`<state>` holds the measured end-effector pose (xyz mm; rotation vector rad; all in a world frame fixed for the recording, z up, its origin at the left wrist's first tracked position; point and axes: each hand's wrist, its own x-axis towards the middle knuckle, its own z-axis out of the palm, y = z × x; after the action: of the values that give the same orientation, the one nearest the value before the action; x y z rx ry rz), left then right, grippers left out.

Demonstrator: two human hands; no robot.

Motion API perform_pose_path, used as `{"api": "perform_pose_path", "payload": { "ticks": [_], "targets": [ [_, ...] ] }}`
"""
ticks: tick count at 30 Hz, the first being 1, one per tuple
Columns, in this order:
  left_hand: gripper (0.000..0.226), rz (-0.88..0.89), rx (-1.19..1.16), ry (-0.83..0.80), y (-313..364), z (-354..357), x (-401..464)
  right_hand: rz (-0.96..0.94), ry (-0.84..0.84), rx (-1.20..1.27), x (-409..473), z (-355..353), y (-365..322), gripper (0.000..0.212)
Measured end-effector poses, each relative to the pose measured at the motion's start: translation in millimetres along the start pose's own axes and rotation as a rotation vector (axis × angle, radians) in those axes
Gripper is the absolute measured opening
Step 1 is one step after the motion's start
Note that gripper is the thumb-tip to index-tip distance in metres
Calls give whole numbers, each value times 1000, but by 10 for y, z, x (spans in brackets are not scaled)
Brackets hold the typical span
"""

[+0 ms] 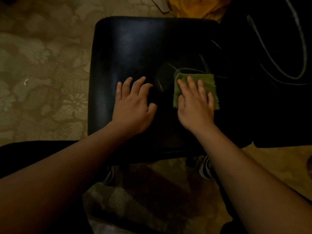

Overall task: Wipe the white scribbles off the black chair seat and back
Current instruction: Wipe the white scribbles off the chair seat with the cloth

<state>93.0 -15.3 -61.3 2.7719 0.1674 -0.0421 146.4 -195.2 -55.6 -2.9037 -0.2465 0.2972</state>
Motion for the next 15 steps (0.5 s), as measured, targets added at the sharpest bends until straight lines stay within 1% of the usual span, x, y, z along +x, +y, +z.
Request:
{"api": "perform_pose_path", "payload": {
  "ticks": [2, 4, 8, 9, 12, 15],
  "targets": [
    [60, -1, -16, -2, -16, -12, 20, 19, 4, -23, 12, 11, -64, 56],
    [58, -13, -19, -13, -24, -17, 40, -31, -20, -38, -7, 15, -139, 58],
    [56, -42, -67, 11, 9, -58, 133, -298, -104, -17, -73, 1, -339, 59],
    [57, -52, -77, 21, 11, -68, 163, -337, -122, -7, -84, 3, -375, 60],
    [65, -64, -58, 11, -28, -47, 222, -358, -122, -5, -46, 16, -384, 58],
    [65, -44, -14, -2, -88, -21, 247, -325, -103, -6, 77, 5, -330, 55]
  ]
}}
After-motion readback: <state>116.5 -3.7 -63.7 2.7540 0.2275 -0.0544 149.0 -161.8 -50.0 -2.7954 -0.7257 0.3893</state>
